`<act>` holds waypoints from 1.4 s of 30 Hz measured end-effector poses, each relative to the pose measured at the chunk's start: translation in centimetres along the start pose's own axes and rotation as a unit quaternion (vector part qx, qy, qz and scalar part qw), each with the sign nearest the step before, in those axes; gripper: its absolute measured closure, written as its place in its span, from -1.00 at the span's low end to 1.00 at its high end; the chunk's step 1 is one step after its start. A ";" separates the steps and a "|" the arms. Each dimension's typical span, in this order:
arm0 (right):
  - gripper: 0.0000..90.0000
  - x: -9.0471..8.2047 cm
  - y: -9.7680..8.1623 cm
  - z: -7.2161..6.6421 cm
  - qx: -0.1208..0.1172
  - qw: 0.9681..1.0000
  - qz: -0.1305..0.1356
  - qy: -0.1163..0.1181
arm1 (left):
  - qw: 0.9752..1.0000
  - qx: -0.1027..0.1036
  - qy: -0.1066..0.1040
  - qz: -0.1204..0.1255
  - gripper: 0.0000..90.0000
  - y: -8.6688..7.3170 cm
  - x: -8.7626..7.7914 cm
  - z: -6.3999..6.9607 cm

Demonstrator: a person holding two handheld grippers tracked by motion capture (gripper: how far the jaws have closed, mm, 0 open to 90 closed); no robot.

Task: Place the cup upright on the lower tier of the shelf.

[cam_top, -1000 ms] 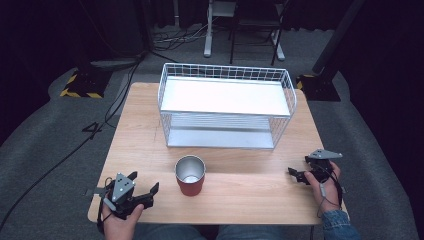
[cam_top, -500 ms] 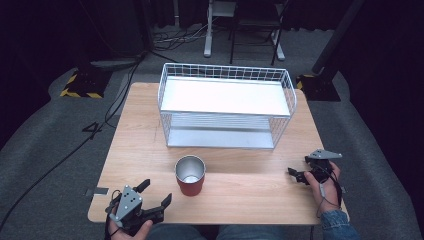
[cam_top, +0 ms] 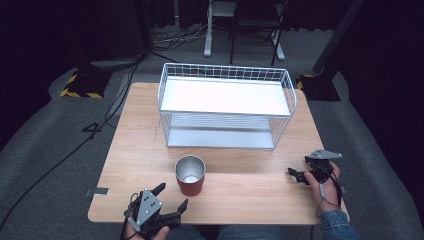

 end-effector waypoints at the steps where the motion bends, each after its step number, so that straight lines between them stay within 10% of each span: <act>1: -0.83 0.0 0.0 0.0 -0.002 1.000 0.000 0.001 | 1.000 -0.009 -0.003 0.001 -0.66 0.0 0.3 0.2; 17: -0.81 0.0 0.0 -0.2 -0.005 1.000 0.002 0.001 | 0.998 -0.013 0.065 0.005 -0.66 -0.9 2.9 0.0; 42: -0.81 -0.1 0.0 -0.2 -0.002 1.000 0.001 -0.001 | 0.998 -0.024 0.048 -0.043 -0.66 -1.9 7.0 -1.3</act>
Point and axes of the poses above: each handheld gripper's, and its own axes: x roughly forward along the jaws, y roughly out of its top, z roughly to its right, the point moved 7 cm from there along x, roughly forward along the jaws, and after that the axes turned 3 degrees about -y, right-handed, at the moved point
